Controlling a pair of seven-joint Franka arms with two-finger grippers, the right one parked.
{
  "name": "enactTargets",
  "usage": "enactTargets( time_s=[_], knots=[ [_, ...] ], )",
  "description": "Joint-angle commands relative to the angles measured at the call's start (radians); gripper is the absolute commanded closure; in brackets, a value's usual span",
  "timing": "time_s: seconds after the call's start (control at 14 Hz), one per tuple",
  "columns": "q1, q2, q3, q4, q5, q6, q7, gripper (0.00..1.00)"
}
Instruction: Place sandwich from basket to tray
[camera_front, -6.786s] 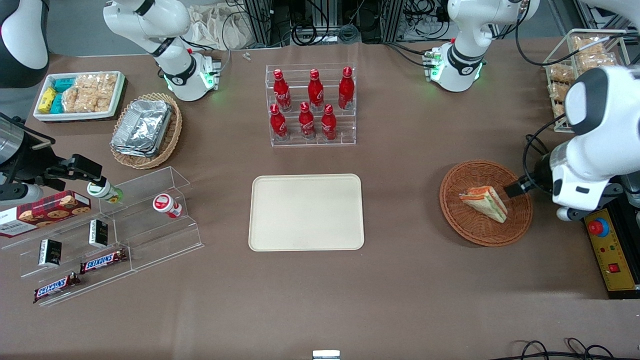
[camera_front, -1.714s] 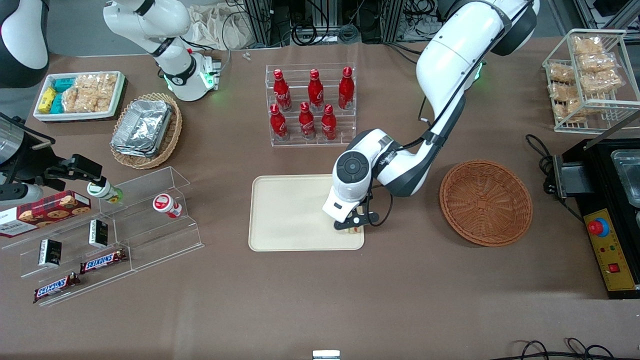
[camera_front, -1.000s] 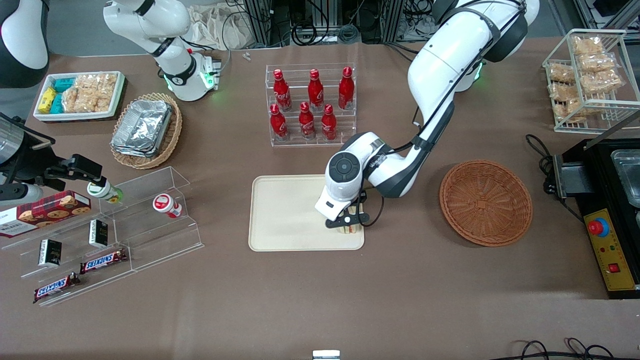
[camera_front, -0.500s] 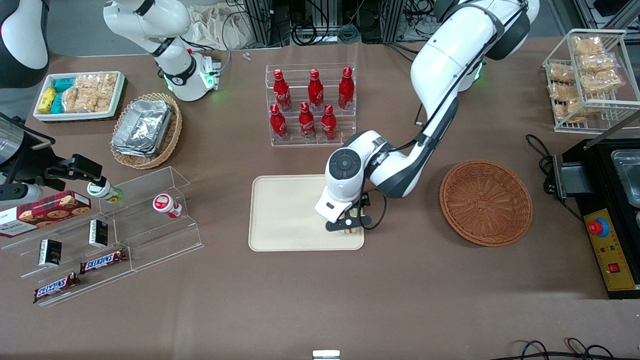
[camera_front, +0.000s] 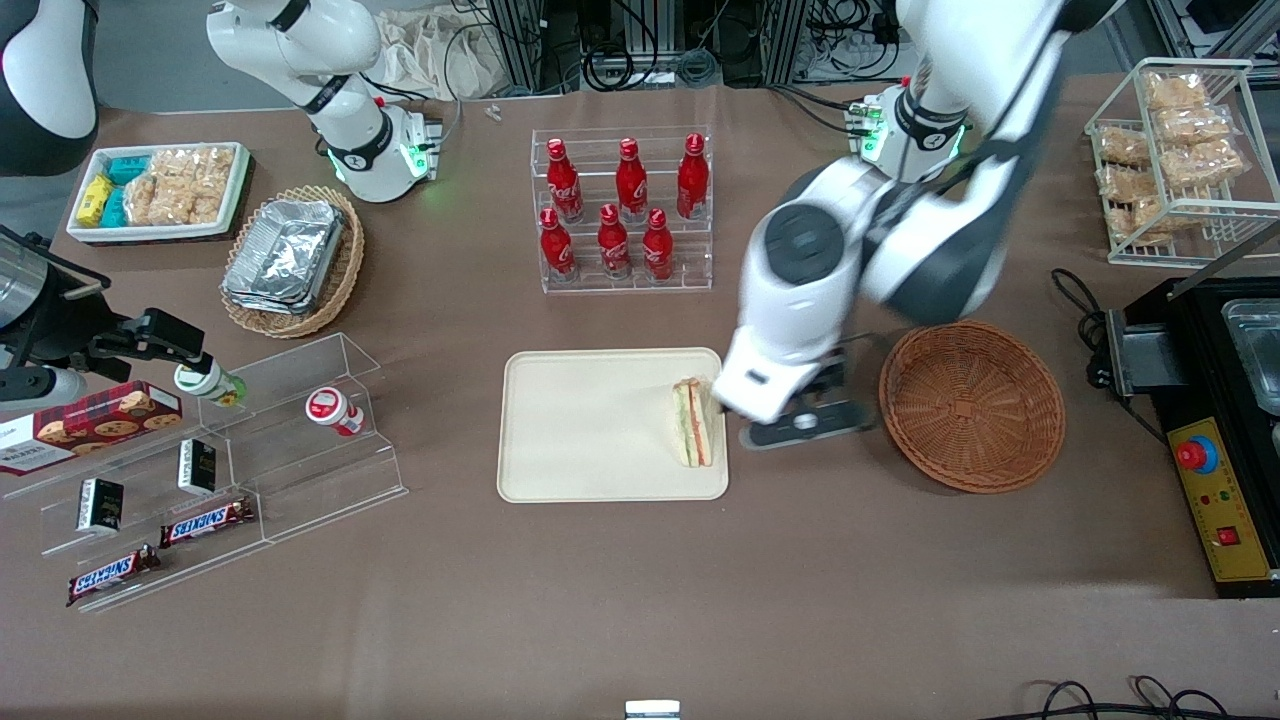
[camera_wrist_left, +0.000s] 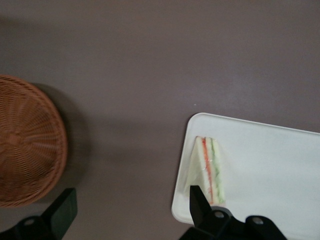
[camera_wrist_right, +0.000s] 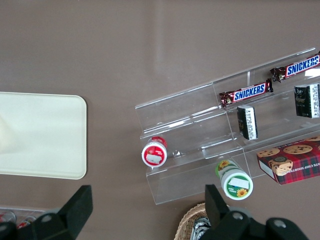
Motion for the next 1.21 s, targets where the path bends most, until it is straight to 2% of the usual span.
enactTargets(
  time_s=[0.0,0.29,0.57,0.86,1.14],
  knots=[
    [0.123,-0.128,-0.005,-0.049,-0.085,-0.093,0.154,0.00],
    [0.285,-0.219,-0.001,-0.133,-0.136,-0.136,0.353,0.00],
    [0.231,-0.285,0.215,-0.239,-0.164,-0.124,0.608,0.00],
    [0.236,-0.328,0.286,-0.319,-0.165,-0.104,0.778,0.00],
    [0.239,-0.285,0.297,-0.246,-0.161,-0.124,0.802,0.00]
  ],
)
